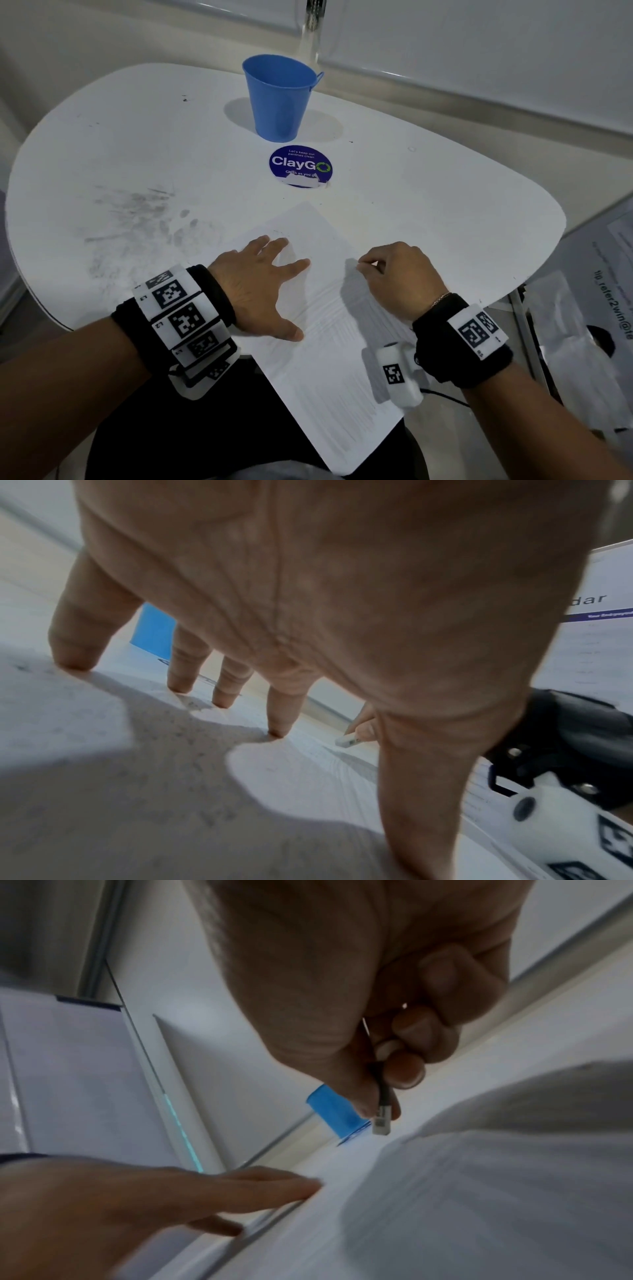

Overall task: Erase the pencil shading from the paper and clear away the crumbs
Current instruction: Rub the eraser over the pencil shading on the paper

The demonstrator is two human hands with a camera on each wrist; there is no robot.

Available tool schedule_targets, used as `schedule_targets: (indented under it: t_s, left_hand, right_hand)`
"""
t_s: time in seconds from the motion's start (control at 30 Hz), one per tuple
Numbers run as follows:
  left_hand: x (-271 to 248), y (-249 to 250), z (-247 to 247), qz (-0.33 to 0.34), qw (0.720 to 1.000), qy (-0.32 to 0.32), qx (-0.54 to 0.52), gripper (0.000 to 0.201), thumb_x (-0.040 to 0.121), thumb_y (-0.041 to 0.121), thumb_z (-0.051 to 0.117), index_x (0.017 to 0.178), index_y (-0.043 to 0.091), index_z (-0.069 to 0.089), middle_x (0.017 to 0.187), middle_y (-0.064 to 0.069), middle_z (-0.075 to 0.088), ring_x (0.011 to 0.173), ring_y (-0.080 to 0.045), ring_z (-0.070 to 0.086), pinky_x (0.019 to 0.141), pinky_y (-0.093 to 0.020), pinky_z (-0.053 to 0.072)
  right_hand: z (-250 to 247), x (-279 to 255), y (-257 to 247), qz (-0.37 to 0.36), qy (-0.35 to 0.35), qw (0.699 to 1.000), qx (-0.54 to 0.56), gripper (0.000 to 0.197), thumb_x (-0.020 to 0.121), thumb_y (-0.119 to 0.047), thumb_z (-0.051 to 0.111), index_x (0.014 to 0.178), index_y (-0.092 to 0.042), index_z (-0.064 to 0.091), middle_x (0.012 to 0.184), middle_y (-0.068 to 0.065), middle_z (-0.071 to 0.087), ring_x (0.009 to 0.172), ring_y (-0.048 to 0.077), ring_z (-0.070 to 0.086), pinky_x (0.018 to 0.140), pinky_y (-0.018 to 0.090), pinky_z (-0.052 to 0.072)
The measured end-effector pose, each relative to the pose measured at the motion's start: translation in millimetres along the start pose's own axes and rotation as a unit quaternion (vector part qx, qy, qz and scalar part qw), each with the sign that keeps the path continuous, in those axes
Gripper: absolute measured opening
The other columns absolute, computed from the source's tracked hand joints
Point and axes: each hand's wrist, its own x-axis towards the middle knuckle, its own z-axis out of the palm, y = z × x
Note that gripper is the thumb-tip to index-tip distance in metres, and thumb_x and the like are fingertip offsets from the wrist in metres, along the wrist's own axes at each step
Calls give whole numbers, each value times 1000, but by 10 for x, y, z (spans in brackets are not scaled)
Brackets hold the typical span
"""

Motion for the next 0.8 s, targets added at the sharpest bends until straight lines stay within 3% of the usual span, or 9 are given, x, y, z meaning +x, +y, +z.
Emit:
schedule_targets:
  t_s: [0.07, 0.2, 0.43, 0.6, 0.7, 0.8]
  left_hand:
    - [24, -7, -28, -12, 1000, 2, -13, 109, 76, 89, 49, 157, 47, -10, 167, 5, -20, 155, -20, -15, 121, -47, 21]
    - [31, -46, -71, -16, 999, 14, -42, 103, 81, 84, 49, 158, 45, -8, 168, 2, -17, 155, -20, -14, 123, -44, 17]
    - [28, -32, -14, 4, 999, 37, -22, 99, 86, 84, 38, 159, 39, -11, 167, -1, -22, 155, -23, -16, 126, -45, 7]
    - [54, -56, -8, -15, 999, 26, -34, 95, 88, 80, 41, 159, 40, -7, 167, 0, -20, 155, -23, -15, 125, -44, 9]
    - [57, -79, -35, -19, 998, 27, -61, 92, 88, 75, 51, 159, 45, 0, 169, 2, -14, 155, -21, -12, 123, -43, 14]
    - [68, -99, -54, -8, 996, 46, -74, 84, 88, 71, 56, 157, 49, 12, 169, 4, -4, 156, -19, -4, 123, -41, 20]
  right_hand:
    - [48, -68, -96, -29, -24, 999, 10, 18, 94, -26, 59, 90, -23, 76, 67, -16, 62, 72, 12, 61, 70, 27, 47]
    - [120, -98, -126, -34, -40, 999, -10, 19, 95, -28, 58, 94, -23, 76, 92, -7, 74, 87, 18, 67, 80, 34, 54]
    - [20, 33, 64, 29, -7, 1000, -4, 17, 93, -31, 60, 91, -26, 76, 87, -8, 72, 89, 20, 65, 81, 35, 53]
    - [63, 33, 52, 34, -6, 999, -15, 16, 92, -29, 58, 88, -26, 73, 75, -10, 62, 83, 19, 63, 72, 29, 48]
    - [56, -6, 17, 25, -16, 999, -32, 18, 92, -29, 57, 89, -24, 74, 78, -8, 67, 83, 19, 64, 71, 30, 49]
    - [64, -71, -83, -16, 29, 996, -85, 19, 94, -30, 54, 95, -24, 72, 86, -5, 72, 84, 24, 65, 72, 32, 50]
